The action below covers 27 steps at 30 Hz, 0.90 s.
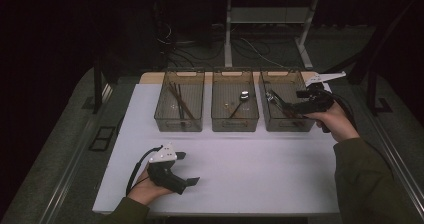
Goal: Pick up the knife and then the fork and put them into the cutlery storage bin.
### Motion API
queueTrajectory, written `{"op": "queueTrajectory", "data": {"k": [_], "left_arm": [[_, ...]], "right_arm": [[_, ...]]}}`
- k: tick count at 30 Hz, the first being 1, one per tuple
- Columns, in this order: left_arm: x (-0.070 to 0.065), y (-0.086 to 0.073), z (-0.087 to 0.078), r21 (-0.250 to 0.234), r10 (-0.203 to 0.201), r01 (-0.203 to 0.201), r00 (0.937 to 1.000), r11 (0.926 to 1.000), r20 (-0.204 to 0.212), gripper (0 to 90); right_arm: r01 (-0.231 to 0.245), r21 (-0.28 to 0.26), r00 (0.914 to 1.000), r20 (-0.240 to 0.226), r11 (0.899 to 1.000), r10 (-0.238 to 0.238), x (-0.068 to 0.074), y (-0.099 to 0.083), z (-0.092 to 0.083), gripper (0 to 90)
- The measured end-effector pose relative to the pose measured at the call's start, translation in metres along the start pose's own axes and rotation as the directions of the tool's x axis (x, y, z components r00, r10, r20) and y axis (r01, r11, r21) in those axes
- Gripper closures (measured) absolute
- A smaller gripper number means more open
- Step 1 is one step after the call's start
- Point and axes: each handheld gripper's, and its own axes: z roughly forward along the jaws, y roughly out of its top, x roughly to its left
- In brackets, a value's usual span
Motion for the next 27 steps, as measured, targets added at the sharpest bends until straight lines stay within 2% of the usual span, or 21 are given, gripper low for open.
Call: {"op": "queueTrajectory", "data": {"k": [3, 7, 10, 27], "left_arm": [[0.000, 0.000, -0.001, 0.005, 0.011, -0.011, 0.9999, 0.9999, 0.001, 0.0], [0.000, 0.000, -0.001, 0.005, 0.013, -0.013, 0.9999, 0.9999, 0.001, 0.0], [0.000, 0.001, -0.001, 0.002, 0.012, -0.012, 0.9999, 0.9999, 0.002, 0.0], [-0.001, 0.001, 0.000, 0.003, 0.015, -0.015, 0.9999, 0.9999, 0.005, 0.0]], "right_arm": [[0.019, -0.018, 0.9998, 0.006, 1.000, -0.019, 0.009, -0.006, -0.006, 13.1], [0.011, -0.059, 0.9998, -0.018, 0.998, -0.012, 0.020, -0.015, -0.016, 13.1], [0.013, -0.082, 0.9997, -0.020, 0.997, -0.014, 0.029, -0.023, -0.021, 11.7], [0.042, -0.093, 0.9985, -0.032, 0.995, -0.045, 0.062, -0.073, -0.034, 11.4]]}}
